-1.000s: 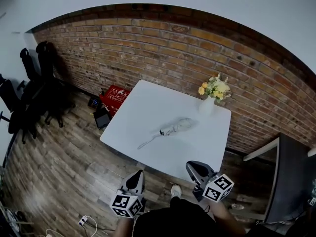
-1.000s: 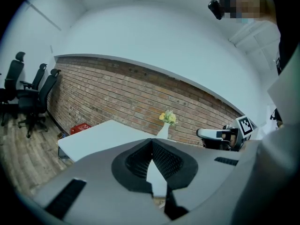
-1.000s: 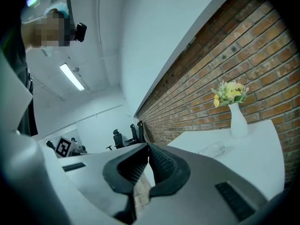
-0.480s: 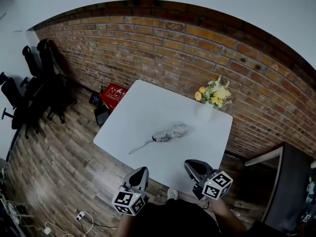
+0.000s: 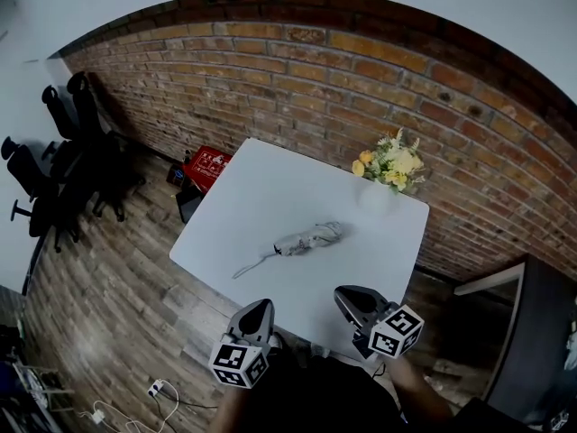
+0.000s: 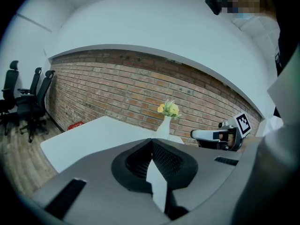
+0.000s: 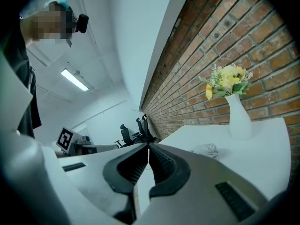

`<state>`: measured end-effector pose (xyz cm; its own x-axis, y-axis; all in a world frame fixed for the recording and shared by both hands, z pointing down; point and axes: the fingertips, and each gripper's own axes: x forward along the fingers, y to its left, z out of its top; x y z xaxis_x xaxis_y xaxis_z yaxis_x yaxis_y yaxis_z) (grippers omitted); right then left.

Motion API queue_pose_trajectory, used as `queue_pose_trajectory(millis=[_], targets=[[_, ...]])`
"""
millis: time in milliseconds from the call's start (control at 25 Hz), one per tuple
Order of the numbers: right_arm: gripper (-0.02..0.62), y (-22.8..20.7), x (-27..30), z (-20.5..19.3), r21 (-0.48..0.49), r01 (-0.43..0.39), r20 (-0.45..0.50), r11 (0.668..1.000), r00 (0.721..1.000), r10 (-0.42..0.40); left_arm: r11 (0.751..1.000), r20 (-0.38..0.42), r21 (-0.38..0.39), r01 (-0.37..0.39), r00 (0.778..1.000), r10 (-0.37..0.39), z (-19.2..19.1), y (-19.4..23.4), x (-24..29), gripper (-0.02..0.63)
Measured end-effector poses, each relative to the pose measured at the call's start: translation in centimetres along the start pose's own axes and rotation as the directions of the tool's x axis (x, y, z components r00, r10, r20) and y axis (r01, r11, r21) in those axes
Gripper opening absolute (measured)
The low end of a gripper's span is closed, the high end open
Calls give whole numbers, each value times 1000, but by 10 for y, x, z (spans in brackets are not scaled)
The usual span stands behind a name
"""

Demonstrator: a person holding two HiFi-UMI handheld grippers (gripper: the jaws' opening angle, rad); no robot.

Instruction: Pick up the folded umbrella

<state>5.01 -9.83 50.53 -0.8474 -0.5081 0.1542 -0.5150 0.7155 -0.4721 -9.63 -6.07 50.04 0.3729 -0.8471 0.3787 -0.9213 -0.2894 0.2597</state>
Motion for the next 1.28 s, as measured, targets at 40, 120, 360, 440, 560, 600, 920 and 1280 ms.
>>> queue_pose_trajectory(millis=[40,120,360,440,560,600,920,1280], targets=[[23,1,1,-1,2,-4,2,1000,1000,4,1000,-8,7,1,1000,-1,0,0,1,14],[23,2,2,-2,7,-5,9,1000,1000,5,1000,-23,24,7,1000,-6,-1,1,4,14],[23,-7,1,-4,24,46,28,999,999,-46,996,-67,59,64,996,-61,-6,7,25,14],[23,-9,2,-1,25,70,38,997,997,-71,993,-87,71,93,992,-87,-7,11,34,14],[23,-11,4,3,23,96,50,995,994,-97,985,-117,101,137,985,-125,-3,15,51,14],[23,-12,5,4,21,104,51,994,993,-105,982,-125,111,150,983,-136,-2,17,57,14],[23,-23,23,-1,36,215,35,976,976,-217,949,-204,195,248,957,-208,7,29,101,14],[23,-20,46,-9,36,331,3,943,943,-332,884,-316,302,358,912,-262,-9,55,151,15]])
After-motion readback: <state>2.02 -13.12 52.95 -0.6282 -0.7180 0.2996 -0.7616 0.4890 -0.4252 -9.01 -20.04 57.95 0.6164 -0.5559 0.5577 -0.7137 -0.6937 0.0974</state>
